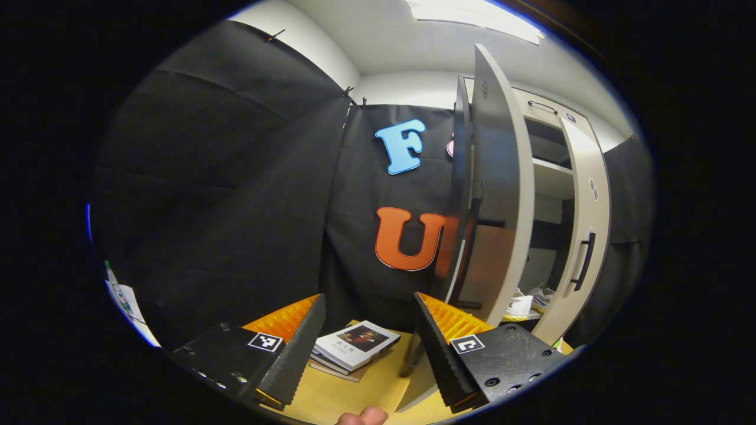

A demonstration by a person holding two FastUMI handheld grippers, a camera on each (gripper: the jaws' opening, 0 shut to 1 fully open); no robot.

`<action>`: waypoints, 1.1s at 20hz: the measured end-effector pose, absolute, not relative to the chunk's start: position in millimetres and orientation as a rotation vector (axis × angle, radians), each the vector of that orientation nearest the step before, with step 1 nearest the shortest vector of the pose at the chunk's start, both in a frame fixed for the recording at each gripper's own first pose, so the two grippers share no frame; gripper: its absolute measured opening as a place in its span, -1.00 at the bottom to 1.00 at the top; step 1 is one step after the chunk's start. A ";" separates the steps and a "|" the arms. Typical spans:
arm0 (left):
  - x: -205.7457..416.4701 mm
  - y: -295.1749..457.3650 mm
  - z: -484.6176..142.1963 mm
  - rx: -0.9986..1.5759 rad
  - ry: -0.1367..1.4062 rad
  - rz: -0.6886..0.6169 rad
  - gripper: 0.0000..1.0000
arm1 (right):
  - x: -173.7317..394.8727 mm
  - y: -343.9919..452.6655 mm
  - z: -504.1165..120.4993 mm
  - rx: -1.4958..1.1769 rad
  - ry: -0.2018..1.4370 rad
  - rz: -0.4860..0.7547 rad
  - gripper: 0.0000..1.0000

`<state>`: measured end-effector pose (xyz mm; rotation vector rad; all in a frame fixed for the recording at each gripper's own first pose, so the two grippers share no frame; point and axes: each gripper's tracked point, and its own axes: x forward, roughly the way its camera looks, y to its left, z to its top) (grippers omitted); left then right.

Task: Grab one shoe with the right hand and put it into the shoe cabinet, grab the other shoe with the left hand and put it into the shoe cabinet; then close the right door with the right hand and the left door with the left hand.

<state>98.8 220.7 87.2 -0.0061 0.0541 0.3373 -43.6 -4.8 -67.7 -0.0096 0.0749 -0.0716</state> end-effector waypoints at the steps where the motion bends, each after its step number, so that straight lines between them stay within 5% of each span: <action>1: 107.9 222.5 88.5 0.006 0.055 0.331 0.75 | -41.8 -6.1 -66.7 -0.012 0.072 -0.076 0.98; 13: 139.2 197.7 91.0 -0.035 0.064 0.239 0.75 | -19.8 -10.7 -48.4 -0.031 0.039 -0.089 0.98; 22: 152.7 98.6 82.1 -0.024 0.066 0.084 0.74 | -12.0 -32.1 -56.5 -0.044 0.065 -0.117 0.99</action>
